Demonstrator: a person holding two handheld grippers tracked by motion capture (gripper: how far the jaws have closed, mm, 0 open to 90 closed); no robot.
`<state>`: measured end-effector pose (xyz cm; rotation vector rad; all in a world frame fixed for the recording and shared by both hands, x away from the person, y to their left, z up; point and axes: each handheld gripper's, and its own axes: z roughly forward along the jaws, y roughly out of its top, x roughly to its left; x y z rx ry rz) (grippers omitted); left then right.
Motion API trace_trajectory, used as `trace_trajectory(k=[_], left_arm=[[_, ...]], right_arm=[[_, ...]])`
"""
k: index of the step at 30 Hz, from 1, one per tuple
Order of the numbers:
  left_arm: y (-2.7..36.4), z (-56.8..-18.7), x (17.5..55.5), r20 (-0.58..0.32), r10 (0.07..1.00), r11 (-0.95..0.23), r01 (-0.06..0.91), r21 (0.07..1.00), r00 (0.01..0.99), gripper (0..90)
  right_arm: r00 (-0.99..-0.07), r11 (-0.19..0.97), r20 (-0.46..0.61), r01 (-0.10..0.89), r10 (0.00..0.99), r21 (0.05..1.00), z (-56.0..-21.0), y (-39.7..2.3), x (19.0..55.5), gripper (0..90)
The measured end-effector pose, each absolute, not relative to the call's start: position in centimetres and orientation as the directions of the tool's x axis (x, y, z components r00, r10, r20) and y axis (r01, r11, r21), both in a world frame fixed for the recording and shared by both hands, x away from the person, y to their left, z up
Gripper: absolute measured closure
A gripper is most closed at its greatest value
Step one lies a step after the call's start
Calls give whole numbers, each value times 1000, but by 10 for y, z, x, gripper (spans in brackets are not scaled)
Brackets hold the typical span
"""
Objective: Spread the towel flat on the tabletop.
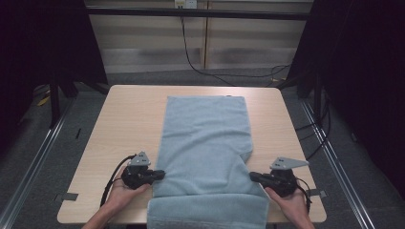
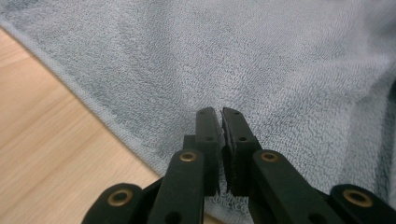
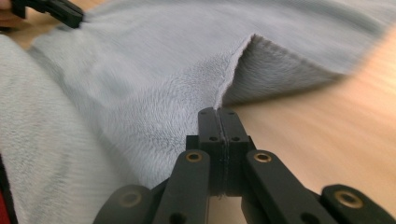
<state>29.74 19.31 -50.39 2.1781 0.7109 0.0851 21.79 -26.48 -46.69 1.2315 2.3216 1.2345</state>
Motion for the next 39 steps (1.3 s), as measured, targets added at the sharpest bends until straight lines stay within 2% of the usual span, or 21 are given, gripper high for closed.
trace_trajectory(k=[2, 6, 7, 9, 13, 19, 25, 28, 31, 32, 35, 37, 38, 39], left_arm=[[197, -504, 297, -179, 520, -498, 466, 731, 835, 860], [201, -504, 294, -205, 517, -483, 481, 732, 831, 858], [201, -504, 292, -206, 512, -489, 480, 728, 834, 855], [202, -502, 292, -221, 503, -472, 480, 740, 836, 826], [201, -495, 299, -228, 501, -449, 476, 756, 835, 801], [193, -492, 327, -249, 523, -404, 494, 770, 815, 748], [195, -498, 341, -235, 571, -388, 511, 767, 787, 612], [198, -499, 347, -235, 590, -369, 517, 772, 772, 555], [195, -506, 352, -244, 591, -379, 532, 757, 769, 542], [192, -508, 349, -196, 591, -416, 504, 757, 783, 542], [189, -507, 348, -175, 593, -432, 494, 755, 786, 527], [187, -507, 345, -126, 594, -461, 465, 756, 794, 530], [186, -506, 344, -128, 601, -462, 474, 749, 789, 555], [187, -505, 343, -123, 597, -471, 471, 746, 792, 620]], right_arm=[[-578, 263, 168, 586, 799, 767, -468, -278, 205, 900], [-582, 257, 203, 610, 788, 750, -472, -288, 192, 870], [-589, 278, 185, 606, 786, 746, -473, -286, 190, 839], [-598, 287, 177, 596, 781, 750, -473, -283, 189, 710], [-593, 262, 173, 574, 786, 776, -464, -277, 204, 628], [-635, 291, 170, 554, 754, 780, -466, -253, 255, 619], [-659, 370, 128, 560, 741, 741, -483, -223, 298, 564], [-649, 374, 124, 573, 751, 729, -492, -218, 313, 528], [-640, 372, 127, 584, 758, 722, -499, -217, 323, 513], [-639, 381, 121, 587, 759, 714, -501, -217, 326, 512], [-644, 394, 99, 574, 758, 718, -504, -213, 329, 509], [-647, 424, 59, 562, 760, 711, -504, -209, 326, 518], [-647, 444, 31, 556, 762, 702, -503, -207, 323, 543], [-650, 447, 33, 557, 759, 700, -502, -206, 321, 606]])
